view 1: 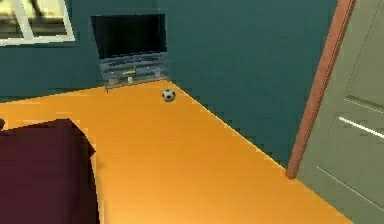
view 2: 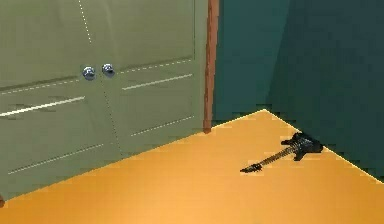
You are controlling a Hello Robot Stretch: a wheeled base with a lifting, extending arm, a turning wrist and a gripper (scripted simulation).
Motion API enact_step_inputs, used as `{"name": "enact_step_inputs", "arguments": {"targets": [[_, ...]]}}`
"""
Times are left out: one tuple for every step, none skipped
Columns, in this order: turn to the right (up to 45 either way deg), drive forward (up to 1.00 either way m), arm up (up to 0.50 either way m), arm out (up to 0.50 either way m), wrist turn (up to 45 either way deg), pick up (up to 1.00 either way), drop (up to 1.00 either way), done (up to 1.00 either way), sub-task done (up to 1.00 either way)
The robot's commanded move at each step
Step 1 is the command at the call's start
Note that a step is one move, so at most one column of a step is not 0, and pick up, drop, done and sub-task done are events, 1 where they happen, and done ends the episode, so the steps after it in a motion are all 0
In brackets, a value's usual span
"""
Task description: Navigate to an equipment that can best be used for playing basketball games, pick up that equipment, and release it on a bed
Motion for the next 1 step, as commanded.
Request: {"name": "enact_step_inputs", "arguments": {"targets": [[0.0, 0.45, 0.0, 0.0, 0.0, 0.0, 0.0, 0.0, 0.0]]}}
